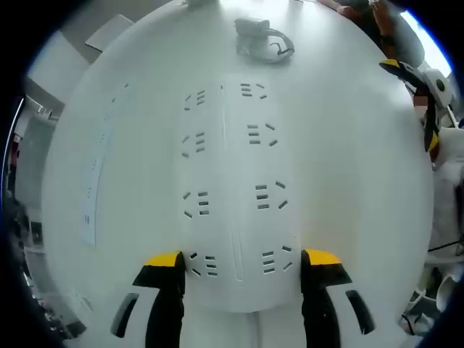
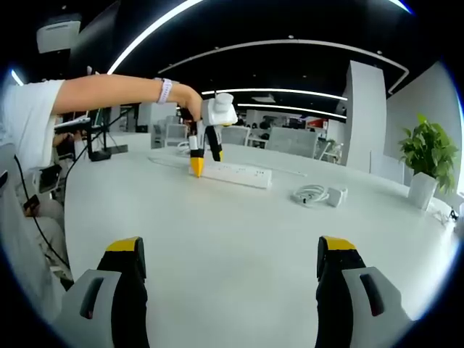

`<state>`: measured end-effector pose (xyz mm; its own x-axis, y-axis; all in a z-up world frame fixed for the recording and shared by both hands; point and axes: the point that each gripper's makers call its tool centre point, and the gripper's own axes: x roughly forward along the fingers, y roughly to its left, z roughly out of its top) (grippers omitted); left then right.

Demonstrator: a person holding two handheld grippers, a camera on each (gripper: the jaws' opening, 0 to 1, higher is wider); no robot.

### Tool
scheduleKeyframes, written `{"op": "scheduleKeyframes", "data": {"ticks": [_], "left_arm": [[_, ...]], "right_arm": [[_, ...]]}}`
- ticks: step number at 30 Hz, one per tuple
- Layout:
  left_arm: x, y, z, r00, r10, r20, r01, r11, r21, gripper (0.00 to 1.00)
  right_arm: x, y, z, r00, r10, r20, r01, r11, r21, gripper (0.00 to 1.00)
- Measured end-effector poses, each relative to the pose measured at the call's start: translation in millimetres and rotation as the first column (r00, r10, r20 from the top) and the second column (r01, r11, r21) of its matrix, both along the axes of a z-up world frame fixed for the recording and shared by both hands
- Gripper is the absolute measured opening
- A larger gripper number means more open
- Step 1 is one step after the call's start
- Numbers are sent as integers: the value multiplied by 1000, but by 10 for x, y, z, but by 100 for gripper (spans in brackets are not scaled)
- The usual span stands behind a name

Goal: Straighten the power strip on the desk, plug the charger into it

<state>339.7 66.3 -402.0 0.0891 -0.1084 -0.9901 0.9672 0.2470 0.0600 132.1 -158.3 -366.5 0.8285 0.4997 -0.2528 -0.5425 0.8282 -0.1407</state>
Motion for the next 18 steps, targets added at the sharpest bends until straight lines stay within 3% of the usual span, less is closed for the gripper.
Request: {"op": "scheduleKeyframes", "data": {"ticks": [18], "left_arm": [[26,7,13,995,-101,-4,101,991,84,65]], "right_arm": [[-6,6,-44,1000,9,-9,-10,999,-32,98]]}}
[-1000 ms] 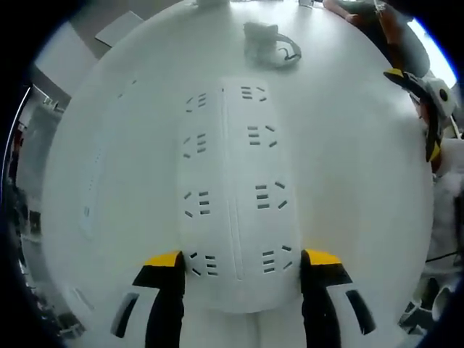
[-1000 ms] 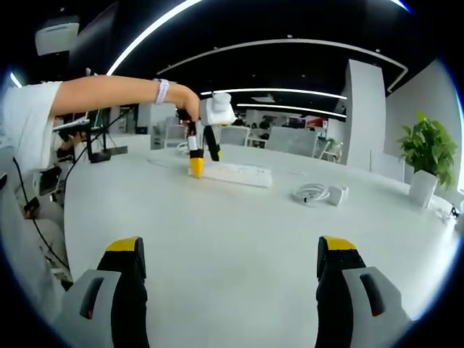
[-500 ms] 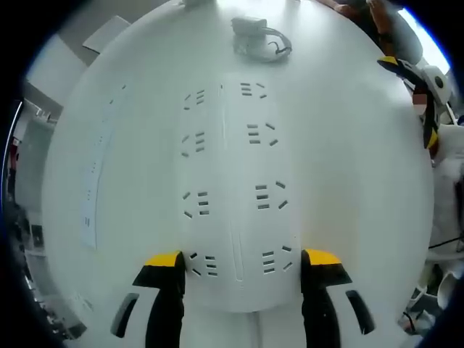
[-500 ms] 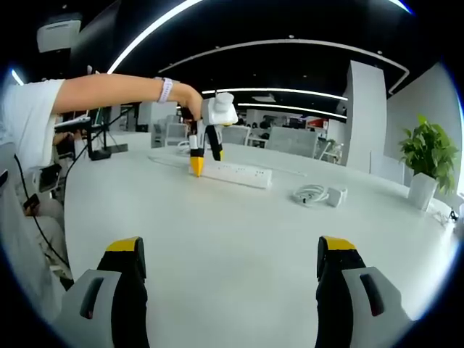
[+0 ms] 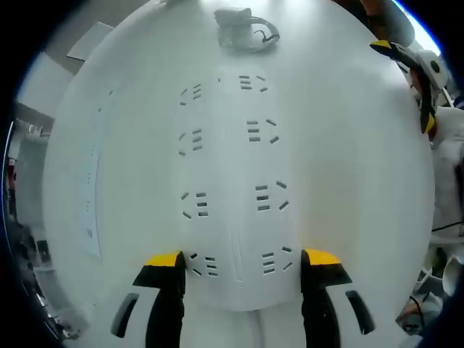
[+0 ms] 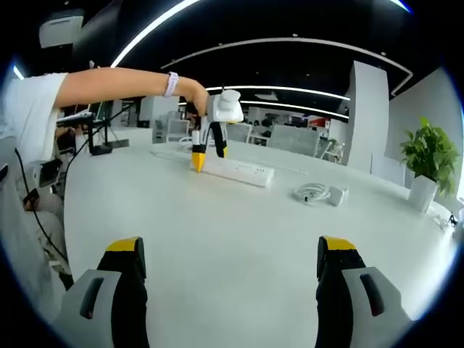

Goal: Straighten the power strip on the desk, plug the charger into it

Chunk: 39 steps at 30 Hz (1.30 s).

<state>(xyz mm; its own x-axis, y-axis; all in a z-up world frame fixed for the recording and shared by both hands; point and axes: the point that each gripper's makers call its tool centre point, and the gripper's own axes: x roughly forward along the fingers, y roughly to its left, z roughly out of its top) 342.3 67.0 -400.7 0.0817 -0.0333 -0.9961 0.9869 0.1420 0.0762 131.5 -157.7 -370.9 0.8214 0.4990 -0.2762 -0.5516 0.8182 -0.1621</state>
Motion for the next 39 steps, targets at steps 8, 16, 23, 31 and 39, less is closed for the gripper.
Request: {"op": "scheduleKeyframes", "data": {"ticks": [8,16,23,31,39], "left_arm": [[5,14,-3,999,-40,-4,40,998,47,65],[-2,32,-5,997,-75,-2,75,995,60,65],[-24,29,-7,997,-79,-2,79,995,60,65],[-17,27,-7,996,-93,-2,92,994,60,65],[-3,20,-3,994,-105,-3,105,992,73,65]], "right_arm": [[-7,-23,14,1000,-3,3,4,1000,-17,98],[-20,-47,-20,1000,-7,-6,6,1000,-22,98],[-15,-18,-11,1000,0,-3,0,1000,-21,98],[-30,-18,-34,1000,0,-9,0,1000,-25,98],[-31,-39,-53,1000,-6,-14,6,1000,-21,98]]}}
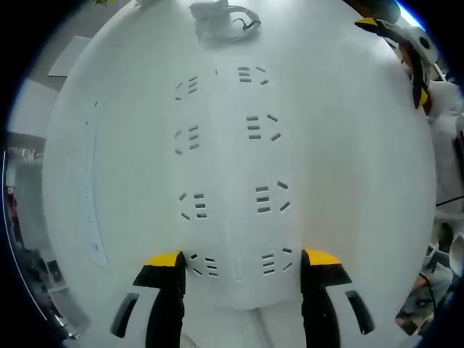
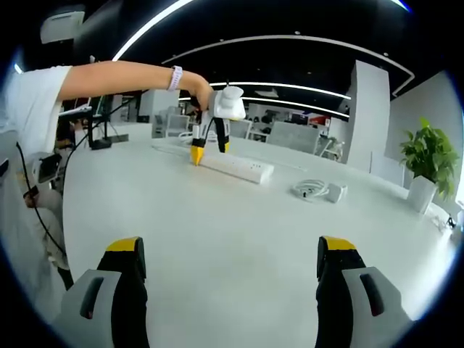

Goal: Straighten the power strip on the desk, plug the charger into it

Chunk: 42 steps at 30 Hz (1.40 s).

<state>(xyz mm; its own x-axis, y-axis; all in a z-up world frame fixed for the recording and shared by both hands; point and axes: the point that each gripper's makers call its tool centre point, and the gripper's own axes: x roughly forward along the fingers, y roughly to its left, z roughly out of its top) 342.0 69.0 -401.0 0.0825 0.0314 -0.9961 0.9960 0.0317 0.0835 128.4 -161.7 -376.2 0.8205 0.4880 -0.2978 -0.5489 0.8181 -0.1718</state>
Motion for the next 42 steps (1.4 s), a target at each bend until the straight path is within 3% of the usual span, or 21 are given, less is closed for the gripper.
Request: {"op": "scheduleKeyframes", "data": {"ticks": [26,42], "left_arm": [[-19,-10,-13,1000,-15,-2,15,1000,2,65],[-27,-1,-25,1000,19,-5,-19,1000,-6,66]], "right_arm": [[-10,3,-44,1000,-1,-8,1,1000,2,98],[-10,-15,-44,1000,-3,-6,3,1000,3,98]]}}
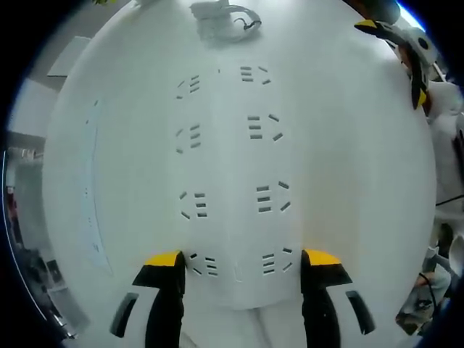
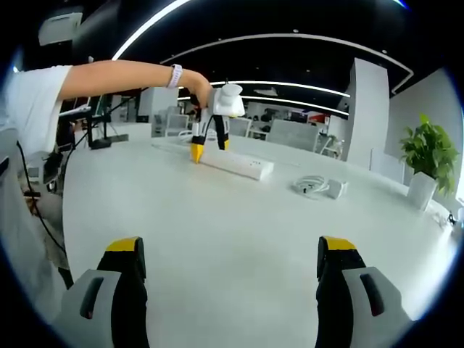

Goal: Straighten the power strip on the desk, plug the charger into it

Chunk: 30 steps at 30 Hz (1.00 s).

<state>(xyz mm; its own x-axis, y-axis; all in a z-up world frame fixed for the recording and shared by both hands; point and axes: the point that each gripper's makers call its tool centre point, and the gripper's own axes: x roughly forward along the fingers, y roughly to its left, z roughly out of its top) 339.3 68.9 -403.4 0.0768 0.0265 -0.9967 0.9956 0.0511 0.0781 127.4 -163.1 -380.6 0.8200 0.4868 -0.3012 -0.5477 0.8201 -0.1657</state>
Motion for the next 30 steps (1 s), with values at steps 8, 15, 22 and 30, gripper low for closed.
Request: {"op": "scheduleKeyframes", "data": {"ticks": [8,15,22,30], "left_arm": [[2,9,7,1000,22,11,-22,1000,-7,68],[36,-29,76,997,53,52,-50,997,-52,81],[5,-83,110,996,56,73,-51,996,-70,98],[-18,-140,125,995,65,77,-58,994,-88,99]], "right_arm": [[4,-37,5,1000,-10,2,10,1000,3,98],[17,-51,7,1000,-14,1,14,1000,3,98],[22,-18,20,1000,-9,5,8,1000,7,98],[5,-34,25,1000,-10,6,10,1000,8,98]]}}
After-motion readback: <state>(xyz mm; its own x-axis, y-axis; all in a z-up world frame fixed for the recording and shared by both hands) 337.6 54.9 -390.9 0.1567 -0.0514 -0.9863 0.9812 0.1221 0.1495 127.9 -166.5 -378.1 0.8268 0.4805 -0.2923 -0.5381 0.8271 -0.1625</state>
